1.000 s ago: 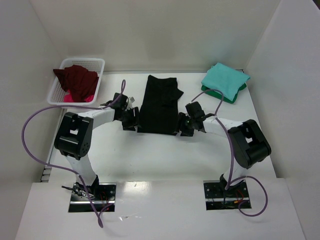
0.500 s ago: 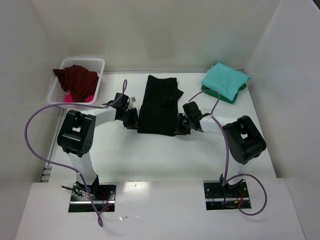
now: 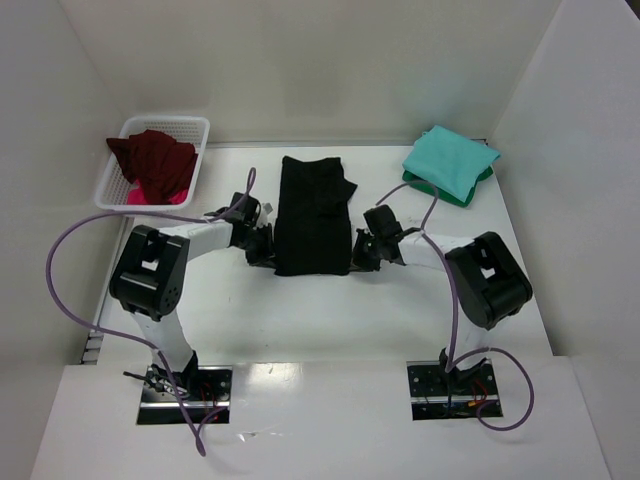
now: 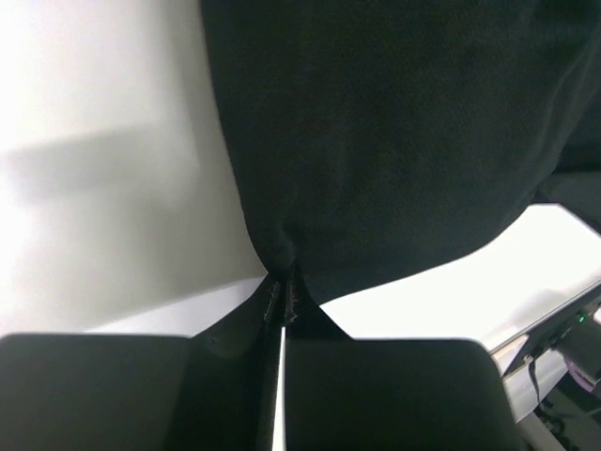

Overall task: Fold and stack the t-shirts
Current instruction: Grab one side of the 2/3 rectangular tshirt with both arms, then fold the long partially folded tshirt into a neat square

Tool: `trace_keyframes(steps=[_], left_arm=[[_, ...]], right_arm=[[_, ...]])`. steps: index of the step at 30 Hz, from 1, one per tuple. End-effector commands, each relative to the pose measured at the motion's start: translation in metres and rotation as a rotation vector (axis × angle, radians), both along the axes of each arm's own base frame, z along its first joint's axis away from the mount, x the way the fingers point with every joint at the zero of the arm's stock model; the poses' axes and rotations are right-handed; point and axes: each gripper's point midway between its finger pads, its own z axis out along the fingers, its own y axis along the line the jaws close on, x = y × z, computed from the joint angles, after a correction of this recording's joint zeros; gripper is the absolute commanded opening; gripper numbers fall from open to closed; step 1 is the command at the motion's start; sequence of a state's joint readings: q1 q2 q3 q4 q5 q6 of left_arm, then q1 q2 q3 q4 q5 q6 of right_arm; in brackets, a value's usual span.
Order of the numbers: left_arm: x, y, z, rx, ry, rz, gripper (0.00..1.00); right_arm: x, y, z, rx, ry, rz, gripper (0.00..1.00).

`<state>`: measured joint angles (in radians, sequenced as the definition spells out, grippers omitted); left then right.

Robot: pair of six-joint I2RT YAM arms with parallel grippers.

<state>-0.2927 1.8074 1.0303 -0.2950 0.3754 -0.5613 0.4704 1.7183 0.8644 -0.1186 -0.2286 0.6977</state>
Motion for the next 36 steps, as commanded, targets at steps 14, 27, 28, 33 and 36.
trace_keyframes(steps=[14, 27, 28, 33, 36], left_arm=[[-0.08, -0.004, 0.053, 0.028, 0.074, -0.031, 0.0], [-0.058, -0.015, 0.166, -0.098, -0.108, -0.033, 0.0], [-0.051, -0.017, 0.175, -0.104, -0.132, -0.037, 0.0], [-0.024, -0.014, 0.171, -0.095, -0.14, -0.032, 0.0], [-0.002, -0.003, 0.167, -0.093, -0.161, 0.007, 0.0]], right_arm=[[-0.058, -0.02, 0.057, 0.004, -0.019, 0.008, 0.0], [-0.036, -0.004, 0.152, 0.118, -0.196, 0.019, 0.0], [-0.025, -0.004, 0.157, 0.118, -0.219, 0.017, 0.0], [0.021, 0.014, 0.168, 0.117, -0.285, 0.053, 0.0], [0.048, 0.023, 0.163, 0.105, -0.287, 0.055, 0.0]])
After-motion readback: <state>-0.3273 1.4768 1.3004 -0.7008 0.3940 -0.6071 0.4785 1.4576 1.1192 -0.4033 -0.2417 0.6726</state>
